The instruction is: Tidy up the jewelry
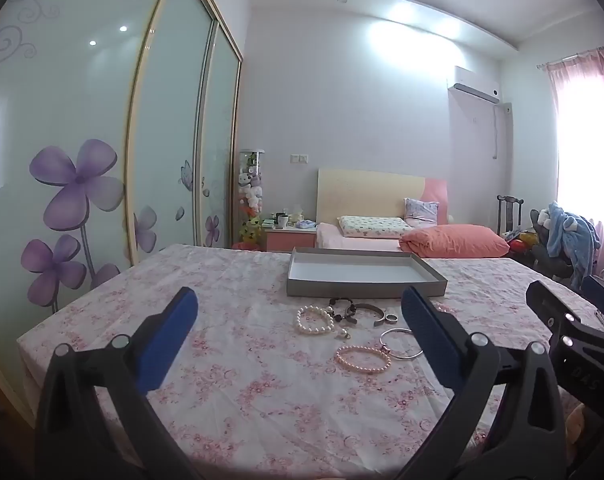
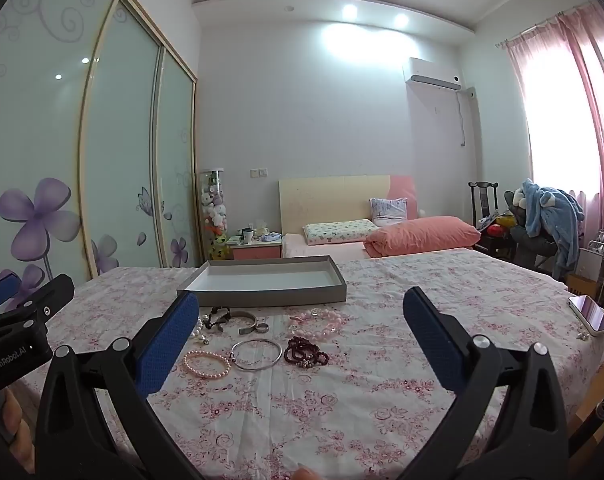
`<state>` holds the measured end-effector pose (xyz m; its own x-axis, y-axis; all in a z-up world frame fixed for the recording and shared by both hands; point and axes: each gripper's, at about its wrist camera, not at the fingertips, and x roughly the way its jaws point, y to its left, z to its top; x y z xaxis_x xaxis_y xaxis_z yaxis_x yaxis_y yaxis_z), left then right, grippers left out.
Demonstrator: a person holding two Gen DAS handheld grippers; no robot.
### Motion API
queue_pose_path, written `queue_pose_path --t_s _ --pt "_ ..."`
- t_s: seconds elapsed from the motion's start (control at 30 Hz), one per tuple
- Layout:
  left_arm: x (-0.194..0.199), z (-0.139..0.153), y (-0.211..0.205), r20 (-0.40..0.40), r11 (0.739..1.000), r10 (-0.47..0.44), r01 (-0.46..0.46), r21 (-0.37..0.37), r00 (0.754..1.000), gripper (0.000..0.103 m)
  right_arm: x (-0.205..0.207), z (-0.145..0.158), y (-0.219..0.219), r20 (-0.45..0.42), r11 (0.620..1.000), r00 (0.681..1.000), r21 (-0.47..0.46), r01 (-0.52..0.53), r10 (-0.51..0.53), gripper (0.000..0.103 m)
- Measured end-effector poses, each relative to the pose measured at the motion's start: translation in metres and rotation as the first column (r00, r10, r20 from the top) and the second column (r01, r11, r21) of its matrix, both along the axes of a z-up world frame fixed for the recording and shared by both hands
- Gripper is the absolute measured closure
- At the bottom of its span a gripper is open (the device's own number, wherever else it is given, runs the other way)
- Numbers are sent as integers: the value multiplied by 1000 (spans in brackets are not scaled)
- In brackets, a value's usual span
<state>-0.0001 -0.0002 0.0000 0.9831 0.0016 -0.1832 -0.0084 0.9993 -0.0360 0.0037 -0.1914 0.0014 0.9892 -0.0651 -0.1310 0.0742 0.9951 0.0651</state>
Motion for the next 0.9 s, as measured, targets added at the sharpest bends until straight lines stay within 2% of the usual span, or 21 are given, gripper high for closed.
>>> queue_pose_path --t_s 0.9 --pt "0 0 -1 -4 1000 -1 1 -7 1000 4 1 0 0 -12 1000 1000 4 2 -1 2"
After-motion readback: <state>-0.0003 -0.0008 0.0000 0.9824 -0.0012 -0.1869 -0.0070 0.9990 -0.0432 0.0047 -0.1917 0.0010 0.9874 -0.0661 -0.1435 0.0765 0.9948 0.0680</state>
